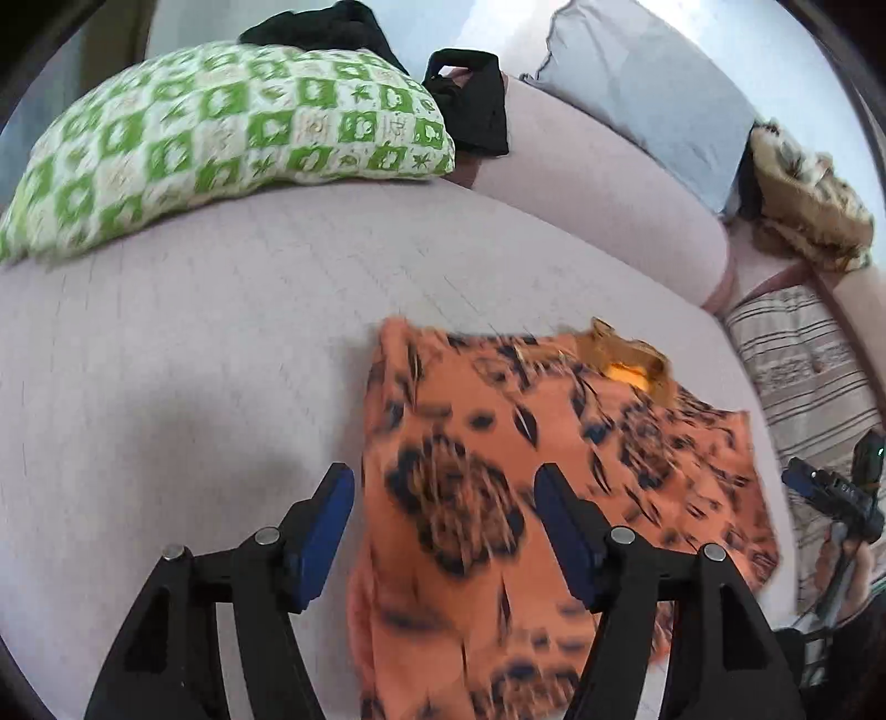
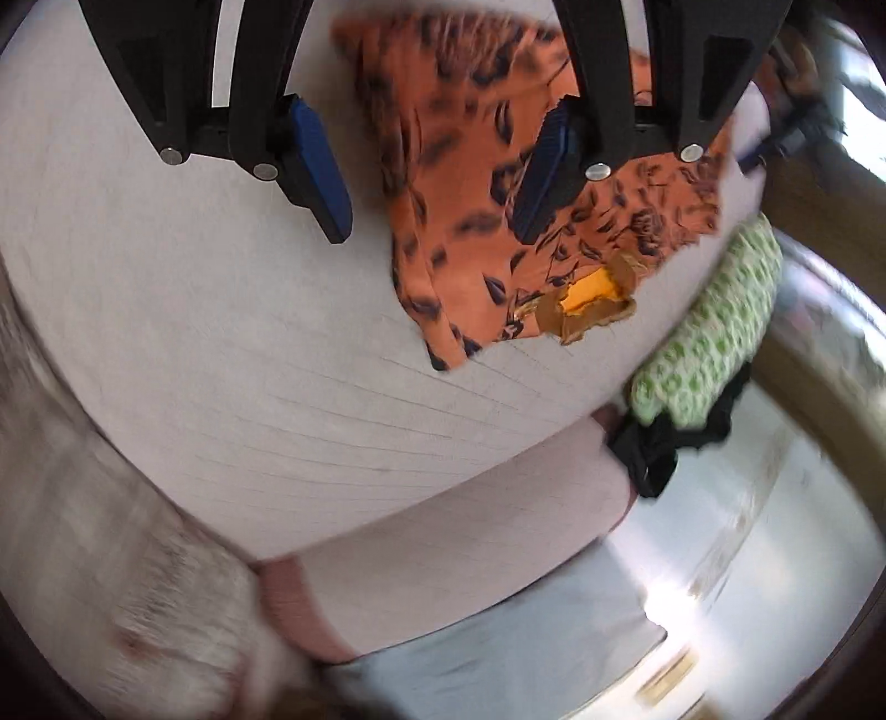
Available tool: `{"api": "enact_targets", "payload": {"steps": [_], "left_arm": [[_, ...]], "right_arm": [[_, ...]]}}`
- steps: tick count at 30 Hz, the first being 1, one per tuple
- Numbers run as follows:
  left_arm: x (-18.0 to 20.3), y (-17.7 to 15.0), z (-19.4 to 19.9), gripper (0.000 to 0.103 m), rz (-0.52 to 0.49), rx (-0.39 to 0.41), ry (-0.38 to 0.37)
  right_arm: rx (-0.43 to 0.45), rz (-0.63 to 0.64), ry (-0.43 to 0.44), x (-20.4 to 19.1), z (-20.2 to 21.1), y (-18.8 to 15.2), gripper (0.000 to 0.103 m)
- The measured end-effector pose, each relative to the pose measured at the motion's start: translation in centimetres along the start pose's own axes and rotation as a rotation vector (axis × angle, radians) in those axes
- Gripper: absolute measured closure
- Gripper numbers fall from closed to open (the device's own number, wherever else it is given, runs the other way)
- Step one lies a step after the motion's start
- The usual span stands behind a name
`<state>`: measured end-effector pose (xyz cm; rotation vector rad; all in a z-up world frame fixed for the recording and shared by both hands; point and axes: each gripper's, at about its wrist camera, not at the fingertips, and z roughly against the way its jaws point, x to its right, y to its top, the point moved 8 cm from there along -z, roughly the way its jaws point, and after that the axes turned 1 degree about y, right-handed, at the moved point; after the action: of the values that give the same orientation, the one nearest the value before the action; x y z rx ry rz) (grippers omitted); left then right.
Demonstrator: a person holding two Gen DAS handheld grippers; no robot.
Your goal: Fold small clothes
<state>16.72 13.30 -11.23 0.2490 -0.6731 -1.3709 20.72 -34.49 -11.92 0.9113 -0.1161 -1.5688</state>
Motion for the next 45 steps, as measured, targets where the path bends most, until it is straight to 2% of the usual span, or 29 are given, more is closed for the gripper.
{"api": "enact_targets", "payload": {"steps": [3, 7, 8, 9, 10, 11, 12, 13, 15, 19, 21, 23, 24, 26, 28, 29, 31, 32, 33, 34, 35, 36, 37, 39, 41, 42, 43, 44, 45], "left_arm": [[0.6, 1.8, -2.7, 0.036, -0.008, -0.032, -0.002], [1.2, 2.1, -5.0, 0.048, -0.049, -0.075, 0.003], [1.2, 2.1, -5.2, 0.055, -0.05, -0.076, 0.011], [1.1, 2.2, -5.4, 0.076, -0.053, -0.075, 0.023], [1.0, 2.2, -5.6, 0.09, -0.055, -0.082, 0.048], [0.9, 2.2, -5.7, 0.1, -0.055, -0.084, 0.055], [0.9, 2.4, -5.4, 0.101, -0.054, -0.072, 0.056], [1.0, 2.7, -4.7, 0.101, -0.068, -0.041, 0.063], [1.4, 3.6, -2.7, 0.101, -0.095, 0.032, 0.076], [1.4, 5.2, 0.1, 0.101, -0.094, 0.13, 0.081], [0.6, 5.8, -1.2, 0.101, -0.076, 0.114, 0.089], [-0.6, 5.8, -4.1, 0.101, -0.051, 0.061, 0.12], [-1.0, 5.3, -5.8, 0.101, -0.05, 0.011, 0.132], [-2.2, 4.6, -7.9, 0.096, -0.034, -0.028, 0.165], [-3.2, 4.1, -7.7, 0.089, 0.02, -0.053, 0.15], [-3.5, 4.1, -7.2, 0.089, 0.034, -0.046, 0.152], [-3.9, 4.3, -5.7, 0.087, 0.043, -0.038, 0.18], [-3.9, 4.6, -4.6, 0.086, 0.049, -0.016, 0.182], [-3.6, 4.9, -3.8, 0.081, 0.047, 0.006, 0.162], [-3.1, 5.1, -2.8, 0.071, 0.038, 0.026, 0.139], [-2.5, 5.3, -1.9, 0.066, 0.028, 0.043, 0.125], [-1.6, 5.4, -0.9, 0.06, 0.018, 0.063, 0.101], [-0.9, 5.4, -0.3, 0.059, 0.004, 0.074, 0.079], [1.6, 5.0, 0.9, 0.059, -0.047, 0.083, 0.02], [5.4, 3.5, 0.8, 0.057, -0.107, 0.049, -0.071], [6.4, 3.2, 0.6, 0.057, -0.135, 0.03, -0.092], [7.8, 2.4, -0.1, 0.057, -0.182, 0.012, -0.098], [8.6, 1.5, -1.5, 0.057, -0.231, -0.004, -0.052], [8.5, 0.5, -3.7, 0.057, -0.268, -0.052, 0.028]], "right_arm": [[-0.064, 0.054, -0.025, -0.2, -3.6, 0.7, 0.039], [-0.089, 0.052, -0.032, 0.7, -5.7, 0.8, 0.04], [-0.097, 0.066, -0.035, 0.5, -6.3, 0.9, 0.04], [-0.1, 0.078, -0.041, 0.6, -6.5, 0.9, 0.04], [-0.099, 0.093, -0.053, 0.7, -6.7, 1.0, 0.044], [-0.099, 0.106, -0.061, 0.8, -6.8, 1.1, 0.053], [-0.114, 0.118, -0.079, 0.6, -7.1, 1.1, 0.089], [-0.118, 0.133, -0.113, 0.6, -7.1, 1.2, 0.093], [-0.098, 0.173, -0.136, -0.5, -6.4, 1.5, 0.094], [0.029, 0.229, -0.164, -2.4, -2.4, 3.5, 0.096], [0.077, 0.223, -0.172, -2.3, -1.6, 4.7, 0.095], [0.046, 0.182, -0.149, -1.1, -3.5, 4.8, 0.095], [0.024, 0.161, -0.166, -0.2, -4.7, 4.6, 0.092], [-0.064, 0.123, -0.169, 1.6, -7.6, 3.3, 0.092], [-0.088, 0.112, -0.21, 2.8, -8.2, 2.1, 0.09], [-0.074, 0.083, -0.203, 3.0, -7.6, 1.9, 0.09], [-0.051, 0.062, -0.231, 3.3, -6.0, 2.1, 0.081], [-0.019, 0.067, -0.247, 3.1, -4.8, 2.5, 0.081], [0.025, 0.076, -0.261, 2.6, -3.4, 3.1, 0.08], [0.06, 0.081, -0.26, 1.9, -2.2, 3.6, 0.073], [0.09, 0.085, -0.239, 0.8, -1.1, 4.1, 0.064], [0.101, 0.086, -0.212, -0.3, -0.6, 4.2, 0.033], [0.107, 0.088, -0.164, -1.6, -0.2, 4.3, 0.017], [0.061, 0.092, 0.005, -5.1, -0.3, 3.4, 0.017], [-0.062, 0.084, 0.171, -8.5, -2.0, 1.3, 0.018], [-0.121, 0.08, 0.225, -9.7, -3.1, 0.3, 0.018], [-0.166, 0.083, 0.267, -10.6, -4.4, -0.7, 0.018], [-0.199, 0.092, 0.269, -11.0, -6.0, -1.4, 0.018], [-0.238, 0.091, 0.262, -10.9, -7.4, -2.2, 0.018]]}}
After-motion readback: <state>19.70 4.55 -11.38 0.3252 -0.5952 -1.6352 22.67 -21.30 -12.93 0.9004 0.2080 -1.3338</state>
